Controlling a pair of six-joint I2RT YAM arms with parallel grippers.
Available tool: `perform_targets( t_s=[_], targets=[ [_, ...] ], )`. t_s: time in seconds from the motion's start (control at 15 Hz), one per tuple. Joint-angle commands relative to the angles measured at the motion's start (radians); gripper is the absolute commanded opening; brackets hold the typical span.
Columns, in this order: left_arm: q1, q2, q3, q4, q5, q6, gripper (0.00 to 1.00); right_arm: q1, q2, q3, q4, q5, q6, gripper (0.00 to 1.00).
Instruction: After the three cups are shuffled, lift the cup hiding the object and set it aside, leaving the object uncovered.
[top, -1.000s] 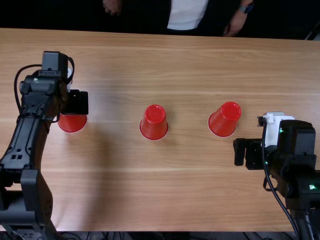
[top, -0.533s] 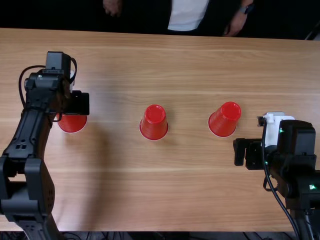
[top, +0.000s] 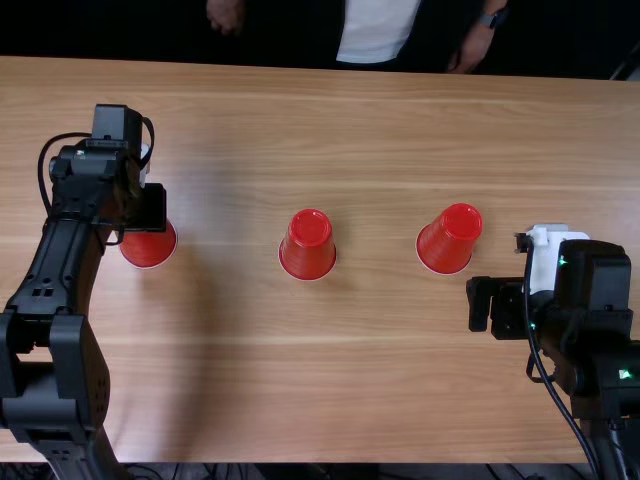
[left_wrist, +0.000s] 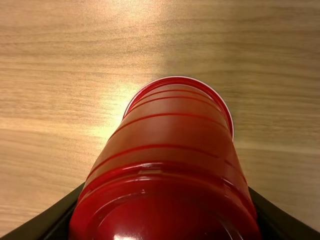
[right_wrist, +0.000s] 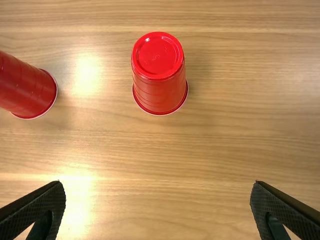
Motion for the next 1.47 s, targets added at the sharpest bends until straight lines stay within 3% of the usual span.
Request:
perform_targets(
  t_s=[0.0,0.47,0.73,0.93,1.4],
  targets=[
    [0.009,-0.014,0.034,-0.007,-0.005,-0.009,0.22,0.004,0.006,-0.004,-0.002,-0.007,-0.001,1.00],
    [0.015,-0.246,0.074,-0.094,-0.007,-0.011,0.23,0.007,0.028,-0.010,-0.002,-0.007,-0.001,1.00],
    [0.165,-0.298,0.072,-0.096,-0.013,-0.011,0.24,0.010,0.028,-0.010,-0.002,-0.007,-0.001,1.00],
    [0.265,-0.301,0.063,-0.094,-0.013,-0.009,0.36,0.010,0.028,-0.010,-0.002,-0.007,-0.001,1.00],
    [0.334,-0.280,-0.141,-0.053,-0.015,0.004,0.46,0.010,0.028,-0.027,-0.002,-0.007,-0.001,1.00]
  ],
)
